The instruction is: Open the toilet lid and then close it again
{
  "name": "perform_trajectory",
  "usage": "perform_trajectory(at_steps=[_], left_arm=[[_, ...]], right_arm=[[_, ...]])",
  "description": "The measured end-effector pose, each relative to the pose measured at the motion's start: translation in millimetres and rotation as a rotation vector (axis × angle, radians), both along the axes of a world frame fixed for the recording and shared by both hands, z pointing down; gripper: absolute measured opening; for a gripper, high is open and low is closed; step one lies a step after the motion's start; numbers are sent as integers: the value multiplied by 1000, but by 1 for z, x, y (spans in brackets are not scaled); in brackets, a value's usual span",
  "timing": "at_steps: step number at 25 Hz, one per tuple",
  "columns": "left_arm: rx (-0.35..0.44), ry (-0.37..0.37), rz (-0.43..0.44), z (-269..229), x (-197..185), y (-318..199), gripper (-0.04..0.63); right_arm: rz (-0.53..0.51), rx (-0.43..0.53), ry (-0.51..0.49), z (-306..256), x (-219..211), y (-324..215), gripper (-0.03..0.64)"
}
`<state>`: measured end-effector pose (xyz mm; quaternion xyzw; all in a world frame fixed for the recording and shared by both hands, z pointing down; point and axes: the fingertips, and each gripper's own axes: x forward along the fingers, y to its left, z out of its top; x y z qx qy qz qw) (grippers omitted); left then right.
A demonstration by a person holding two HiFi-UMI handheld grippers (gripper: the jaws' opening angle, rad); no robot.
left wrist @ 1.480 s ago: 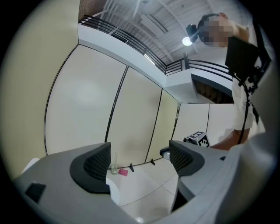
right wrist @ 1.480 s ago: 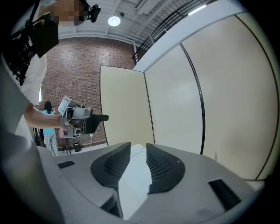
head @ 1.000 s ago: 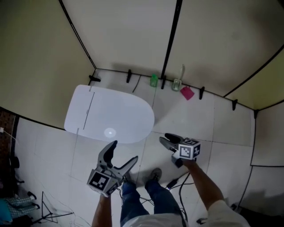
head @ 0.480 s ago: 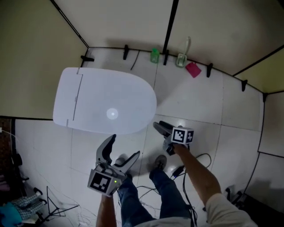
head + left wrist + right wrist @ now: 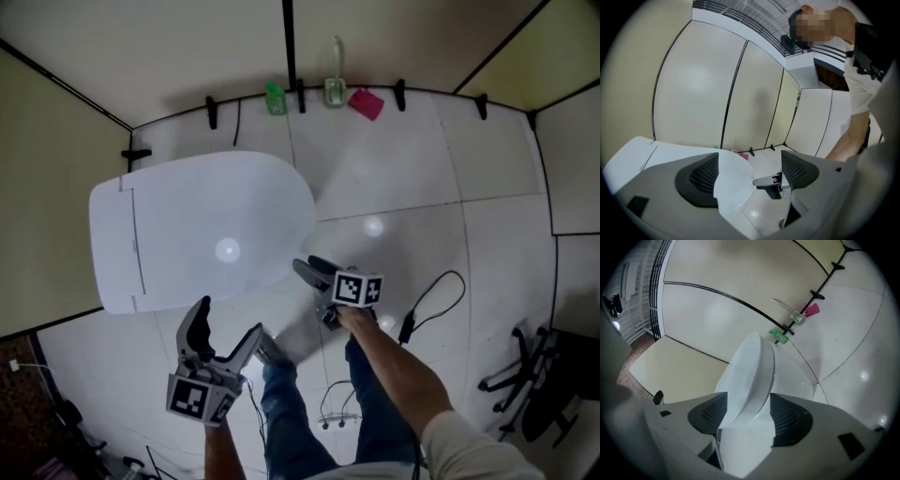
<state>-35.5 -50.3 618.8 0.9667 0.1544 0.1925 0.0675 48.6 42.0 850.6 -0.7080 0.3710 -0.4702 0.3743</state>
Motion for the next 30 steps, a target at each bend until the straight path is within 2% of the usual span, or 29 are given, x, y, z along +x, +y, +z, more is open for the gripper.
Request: perform_trajectory(at_steps=[4,7,13,14,17,18,19,20,21,24,27,29,30], left_arm=[[6,-26,16,9,-10,-12,413],[-6,-31,12,17,-16,-16,413],[-21,-44,-5,23,-27,-16,413],[-20,-42,-8,23,-29,-16,413],[-17,-46,-22,25,-34,-21,413],[-5,-46,-31,26,-37,-24,413],[27,-44,-39,27,-39,-28,413],[87,-42,-42,30,-42,-32,414],[181,-50,-39,34,-44,-36,414],[552,-141,9,67,-48,-47,416],[897,-149,108,115,-33,-42,419],[1067,-146,177,142,-15,-29,420],[1113,-149,207,154,-6,-21,420]], right_arm=[[79,22,-8,2,7,-9,276],[111,-9,-20,6,11,-11,279],[214,13,-156,16,21,-3,271],[219,20,-173,17,22,-1,225],[215,33,-188,9,19,5,185],[212,32,-185,3,17,7,123],[210,30,-177,-4,15,8,90],[204,26,-168,-11,14,8,86],[196,21,-160,-19,14,9,84],[164,10,-129,-42,14,11,75],[128,-7,-75,-64,16,14,71],[116,-9,-61,-77,15,14,69],[116,2,-59,-83,15,13,67]])
